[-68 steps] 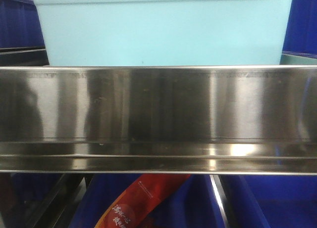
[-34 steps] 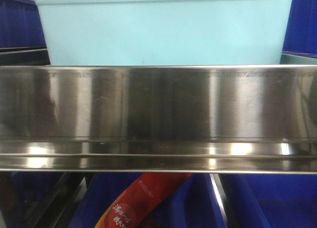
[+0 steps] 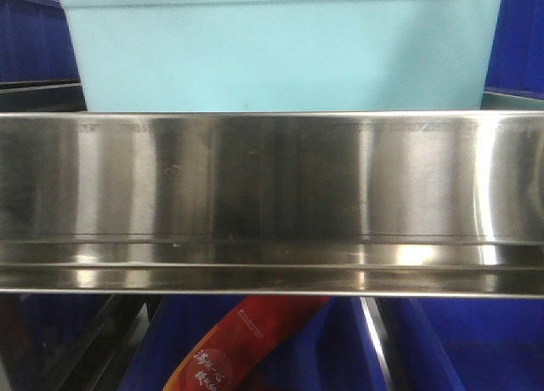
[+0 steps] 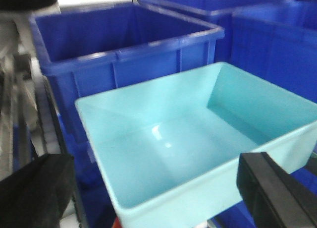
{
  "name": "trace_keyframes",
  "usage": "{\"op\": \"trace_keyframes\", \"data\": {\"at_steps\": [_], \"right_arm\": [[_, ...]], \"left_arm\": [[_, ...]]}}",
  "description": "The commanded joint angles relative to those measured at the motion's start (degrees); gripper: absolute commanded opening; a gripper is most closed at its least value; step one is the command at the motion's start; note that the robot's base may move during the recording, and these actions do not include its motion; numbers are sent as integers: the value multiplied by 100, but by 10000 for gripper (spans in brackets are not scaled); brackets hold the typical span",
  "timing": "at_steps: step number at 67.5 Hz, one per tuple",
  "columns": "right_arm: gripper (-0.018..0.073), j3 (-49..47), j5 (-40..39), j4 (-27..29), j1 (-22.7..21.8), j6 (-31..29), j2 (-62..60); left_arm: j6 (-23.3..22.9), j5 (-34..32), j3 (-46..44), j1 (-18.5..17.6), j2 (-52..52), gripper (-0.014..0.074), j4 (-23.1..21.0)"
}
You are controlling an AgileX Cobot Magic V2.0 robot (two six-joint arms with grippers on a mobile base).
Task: Fetch blue bin and place on conveyor start
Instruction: 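Clamp the teal bin's side walls with both grippers and lift it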
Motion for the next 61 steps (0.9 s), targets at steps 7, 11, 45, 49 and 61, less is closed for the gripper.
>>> {"op": "trace_keyframes", "data": {"at_steps": [7, 11, 45, 49, 61], "right_arm": [[568, -838, 572, 14, 277, -72, 1220], [568, -1264, 896, 2, 277, -72, 1749], [486, -4220, 2695, -551, 386, 1045, 4958], [486, -4273, 2778, -562, 425, 1045, 5237], [486, -4273, 2848, -562, 429, 1045, 5782]], "left_arm": [[-407, 754, -1115, -27, 1176, 560, -99], [-506, 1129, -1543, 67, 1589, 560, -99], [-653, 2035, -2921, 888, 3625, 560, -99], [-653, 2060, -2953, 888, 3803, 560, -99], [-653, 2072, -2957, 888, 4183, 560, -99]]}}
